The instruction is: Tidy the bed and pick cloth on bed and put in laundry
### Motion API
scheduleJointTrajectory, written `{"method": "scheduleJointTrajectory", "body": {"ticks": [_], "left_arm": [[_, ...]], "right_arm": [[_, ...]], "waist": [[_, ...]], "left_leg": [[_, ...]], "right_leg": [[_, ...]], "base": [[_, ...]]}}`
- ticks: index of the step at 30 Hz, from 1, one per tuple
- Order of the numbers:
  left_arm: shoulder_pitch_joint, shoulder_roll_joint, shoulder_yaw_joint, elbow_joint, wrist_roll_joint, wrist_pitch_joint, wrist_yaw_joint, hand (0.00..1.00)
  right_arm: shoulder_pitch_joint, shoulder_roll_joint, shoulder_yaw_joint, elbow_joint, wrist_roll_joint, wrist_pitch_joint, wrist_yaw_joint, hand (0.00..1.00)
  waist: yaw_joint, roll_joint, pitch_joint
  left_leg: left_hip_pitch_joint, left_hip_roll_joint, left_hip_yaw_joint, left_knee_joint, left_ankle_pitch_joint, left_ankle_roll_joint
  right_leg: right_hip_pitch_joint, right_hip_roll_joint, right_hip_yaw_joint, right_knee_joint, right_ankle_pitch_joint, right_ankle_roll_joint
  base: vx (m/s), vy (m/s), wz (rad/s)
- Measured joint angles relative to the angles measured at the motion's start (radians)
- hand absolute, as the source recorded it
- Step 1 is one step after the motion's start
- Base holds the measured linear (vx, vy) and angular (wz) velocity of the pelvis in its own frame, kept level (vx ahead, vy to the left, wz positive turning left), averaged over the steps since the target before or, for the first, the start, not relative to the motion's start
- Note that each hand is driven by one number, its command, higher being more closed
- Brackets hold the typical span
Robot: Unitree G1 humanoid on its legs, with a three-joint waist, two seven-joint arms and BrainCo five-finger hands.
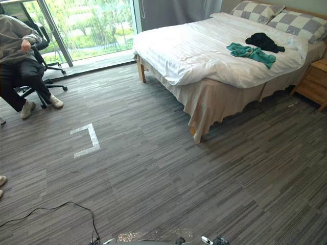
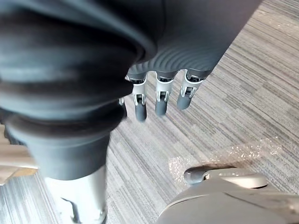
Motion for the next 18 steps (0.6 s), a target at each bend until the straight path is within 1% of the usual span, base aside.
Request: {"method": "scheduleJointTrajectory", "body": {"ticks": [3, 4, 5, 7, 9, 11, 13, 16, 18], "left_arm": [[-0.028, -0.002, -0.003, 0.011, 0.019, -0.008, 0.0, 0.0], [-0.034, -0.001, -0.004, 0.011, 0.029, -0.014, 0.0, 0.0], [-0.04, 0.002, -0.004, 0.011, 0.036, -0.023, 0.0, 0.0], [-0.051, 0.006, -0.005, 0.011, 0.048, -0.024, 0.0, 0.0], [-0.059, 0.006, -0.008, 0.011, 0.049, -0.024, 0.0, 0.0], [-0.066, 0.003, -0.015, 0.011, 0.049, -0.024, 0.0, 0.0], [-0.07, 0.003, -0.015, 0.011, 0.049, -0.025, 0.0, 0.0], [-0.073, 0.002, -0.016, 0.011, 0.049, -0.026, -0.001, 0.0], [-0.076, 0.001, -0.016, 0.011, 0.056, -0.026, -0.001, 0.0]], "right_arm": [[-0.013, 0.004, -0.013, 0.0, -0.007, -0.001, 0.0, 0.0], [-0.017, 0.008, -0.02, 0.0, -0.007, -0.001, 0.0, 0.0], [-0.023, 0.016, -0.031, 0.0, -0.008, -0.001, 0.0, 0.0], [-0.033, 0.023, -0.035, 0.0, -0.01, -0.001, 0.0, 0.0], [-0.039, 0.023, -0.036, 0.0, -0.012, -0.001, 0.0, 0.0], [-0.044, 0.021, -0.038, 0.0, -0.019, -0.002, 0.0, 0.0], [-0.057, 0.027, -0.038, 0.0, -0.019, -0.003, 0.0, 0.0], [-0.082, 0.067, -0.038, -0.001, -0.02, -0.005, 0.001, 0.0], [-0.087, 0.062, -0.037, -0.001, -0.033, -0.009, 0.002, 0.0]], "waist": [[0.0, 0.007, 0.012], [0.001, 0.006, 0.018], [0.0, -0.001, 0.027], [0.0, -0.006, 0.034], [0.0, -0.004, 0.038], [0.0, 0.0, 0.049], [0.002, -0.002, 0.052], [0.001, -0.002, 0.056], [0.003, 0.0, 0.057]], "left_leg": [[0.047, -0.012, 0.001, -0.068, 0.032, 0.008], [0.058, -0.015, 0.002, -0.084, 0.035, 0.006], [0.073, -0.017, 0.003, -0.093, 0.036, 0.003], [0.079, -0.018, 0.005, -0.095, 0.036, 0.003], [0.085, -0.019, 0.006, -0.095, 0.036, 0.002], [0.115, -0.019, 0.007, -0.109, 0.033, -0.002], [0.12, -0.018, 0.017, -0.109, 0.026, -0.014], [0.126, -0.018, 0.033, -0.108, 0.021, -0.022], [0.13, -0.018, 0.044, -0.107, 0.015, -0.03]], "right_leg": [[0.025, -0.003, -0.004, -0.026, 0.002, 0.005], [0.033, -0.004, -0.004, -0.034, 0.003, 0.009], [0.04, -0.004, -0.006, -0.042, 0.002, 0.015], [0.045, -0.005, -0.009, -0.042, 0.0, 0.031], [0.053, -0.008, -0.019, -0.042, 0.001, 0.042], [0.077, -0.008, -0.028, -0.042, -0.002, 0.061], [0.078, -0.008, -0.026, -0.042, -0.004, 0.064], [0.079, -0.008, -0.023, -0.042, -0.004, 0.065], [0.08, -0.008, -0.019, -0.042, -0.004, 0.065]], "base": [[0.12, 0.046, 0.01], [0.1, 0.036, 0.0], [0.1, 0.028, -0.01], [0.09, 0.015, 0.04], [0.06, 0.009, 0.08], [0.05, 0.002, 0.06], [0.01, -0.017, -0.1], [-0.01, -0.034, -0.13], [-0.02, -0.034, -0.09]]}}
